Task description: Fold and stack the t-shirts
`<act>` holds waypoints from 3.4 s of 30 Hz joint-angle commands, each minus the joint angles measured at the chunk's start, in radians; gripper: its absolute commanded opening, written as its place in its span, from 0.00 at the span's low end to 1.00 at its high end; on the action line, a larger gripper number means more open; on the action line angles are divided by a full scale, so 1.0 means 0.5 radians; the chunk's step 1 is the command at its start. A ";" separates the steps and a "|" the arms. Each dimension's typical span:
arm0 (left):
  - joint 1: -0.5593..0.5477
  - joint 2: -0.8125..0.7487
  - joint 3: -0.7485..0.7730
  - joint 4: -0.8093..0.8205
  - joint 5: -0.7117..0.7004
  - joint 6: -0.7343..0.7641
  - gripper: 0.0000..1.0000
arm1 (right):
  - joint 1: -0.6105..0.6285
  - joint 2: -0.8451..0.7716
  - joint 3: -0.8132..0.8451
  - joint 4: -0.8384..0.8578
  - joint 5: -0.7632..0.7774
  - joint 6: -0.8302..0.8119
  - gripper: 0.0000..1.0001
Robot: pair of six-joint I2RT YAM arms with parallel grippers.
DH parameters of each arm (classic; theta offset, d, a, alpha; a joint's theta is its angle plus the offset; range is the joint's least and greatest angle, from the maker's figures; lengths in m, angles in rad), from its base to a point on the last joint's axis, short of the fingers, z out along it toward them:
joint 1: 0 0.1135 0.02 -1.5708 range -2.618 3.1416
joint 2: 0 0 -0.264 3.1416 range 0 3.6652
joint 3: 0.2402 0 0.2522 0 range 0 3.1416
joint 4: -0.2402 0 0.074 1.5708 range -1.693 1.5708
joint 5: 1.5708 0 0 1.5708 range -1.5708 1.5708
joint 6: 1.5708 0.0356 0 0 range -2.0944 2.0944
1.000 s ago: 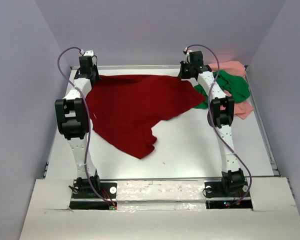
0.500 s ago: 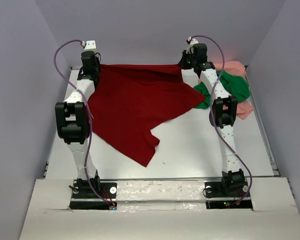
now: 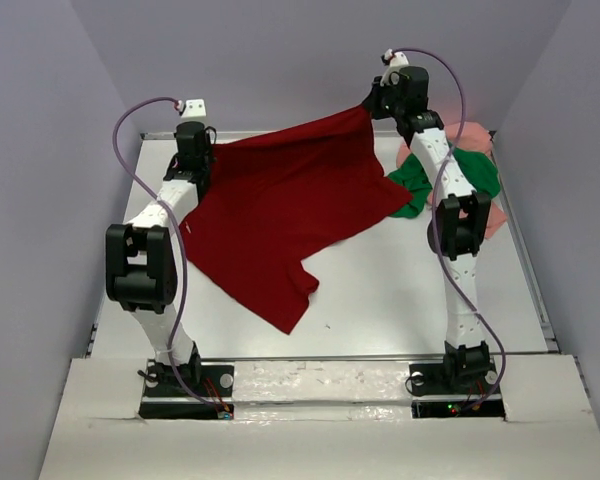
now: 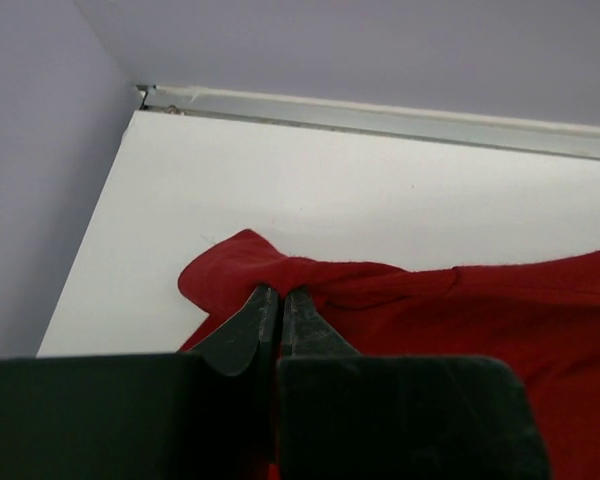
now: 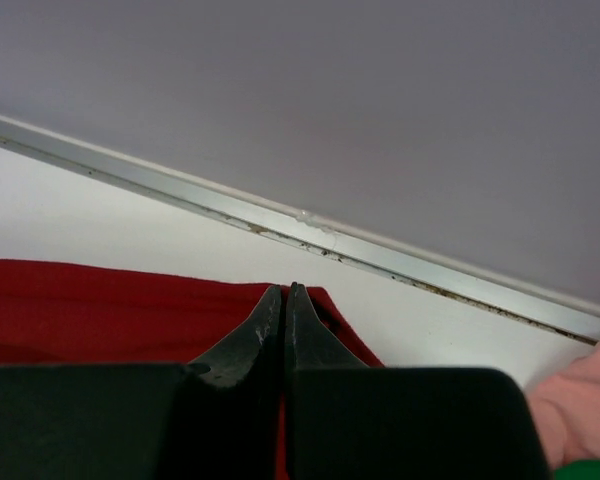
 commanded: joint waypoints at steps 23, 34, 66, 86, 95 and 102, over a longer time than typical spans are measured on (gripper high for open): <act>-0.340 -0.093 -0.323 -0.452 0.122 -0.218 0.00 | -0.022 -0.366 -0.855 -0.019 -0.084 -0.029 0.00; -0.371 -0.013 -0.393 -0.464 0.110 -0.175 0.99 | -0.022 -0.384 -1.005 -0.129 -0.299 -0.035 0.91; -0.365 -0.023 -0.265 -0.532 0.236 -0.128 0.98 | -0.022 -0.605 -1.156 -0.037 -0.544 0.137 0.94; -0.482 0.069 -0.243 -0.655 0.018 -0.166 0.95 | -0.022 -0.624 -1.168 -0.028 -0.563 0.115 0.94; -0.475 0.167 -0.234 -0.688 -0.169 -0.166 0.88 | -0.022 -0.645 -1.186 -0.025 -0.560 0.100 0.94; -0.466 0.207 -0.243 -0.682 -0.255 -0.163 0.81 | -0.022 -0.664 -1.217 -0.016 -0.569 0.075 0.94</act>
